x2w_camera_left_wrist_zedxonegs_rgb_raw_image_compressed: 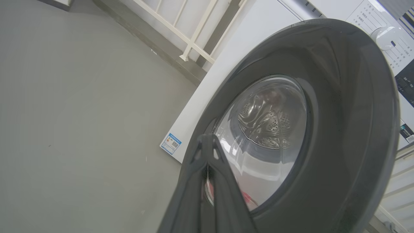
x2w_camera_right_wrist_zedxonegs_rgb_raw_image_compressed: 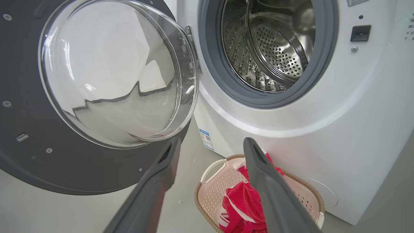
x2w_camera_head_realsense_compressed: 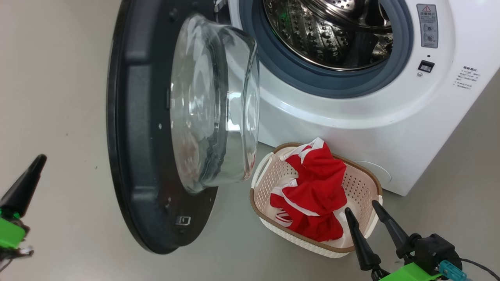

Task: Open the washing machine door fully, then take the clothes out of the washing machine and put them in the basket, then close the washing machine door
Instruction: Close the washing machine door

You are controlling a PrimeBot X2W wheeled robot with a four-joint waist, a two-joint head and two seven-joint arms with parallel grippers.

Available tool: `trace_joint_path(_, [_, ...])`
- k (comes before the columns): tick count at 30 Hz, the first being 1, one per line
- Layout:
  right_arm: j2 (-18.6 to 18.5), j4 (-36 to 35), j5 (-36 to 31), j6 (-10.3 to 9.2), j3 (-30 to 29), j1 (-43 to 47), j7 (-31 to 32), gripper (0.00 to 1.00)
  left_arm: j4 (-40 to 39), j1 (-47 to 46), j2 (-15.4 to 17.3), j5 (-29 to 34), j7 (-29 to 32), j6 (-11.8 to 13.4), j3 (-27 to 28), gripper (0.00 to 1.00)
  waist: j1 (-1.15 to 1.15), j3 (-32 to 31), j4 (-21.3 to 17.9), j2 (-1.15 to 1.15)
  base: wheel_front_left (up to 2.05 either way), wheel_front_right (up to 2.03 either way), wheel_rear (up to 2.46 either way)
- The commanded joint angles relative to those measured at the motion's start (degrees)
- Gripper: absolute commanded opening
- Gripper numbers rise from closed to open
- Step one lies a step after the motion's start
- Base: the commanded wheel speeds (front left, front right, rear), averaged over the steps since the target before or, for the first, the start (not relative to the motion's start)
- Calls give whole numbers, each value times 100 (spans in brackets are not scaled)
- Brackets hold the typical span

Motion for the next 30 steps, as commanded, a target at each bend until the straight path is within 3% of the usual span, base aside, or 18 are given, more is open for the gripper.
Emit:
trace_joint_path(1, [-3, -116, -3, 26, 139, -245, -36, 100, -202, -347, 474, -315, 233, -31, 212, 0, 0, 22, -26, 0, 0, 0, 0])
trace_joint_path(8, [9, -96, -1, 26, 161, -281, -36, 100, -760, -490, 742, -1689, 1576, -31, 271, 0, 0, 63, -101, 0, 0, 0, 0])
trace_joint_path(15, [10, -99, -12, 26, 152, -317, -36, 100, -1169, -492, 549, -2236, 2644, -31, 640, 0, 0, 64, -193, 0, 0, 0, 0])
trace_joint_path(30, [35, -155, 0, 26, 140, -306, -36, 100, -1395, -584, -67, -1895, 3873, -31, 1213, 0, 0, 93, -525, 0, 0, 0, 0])
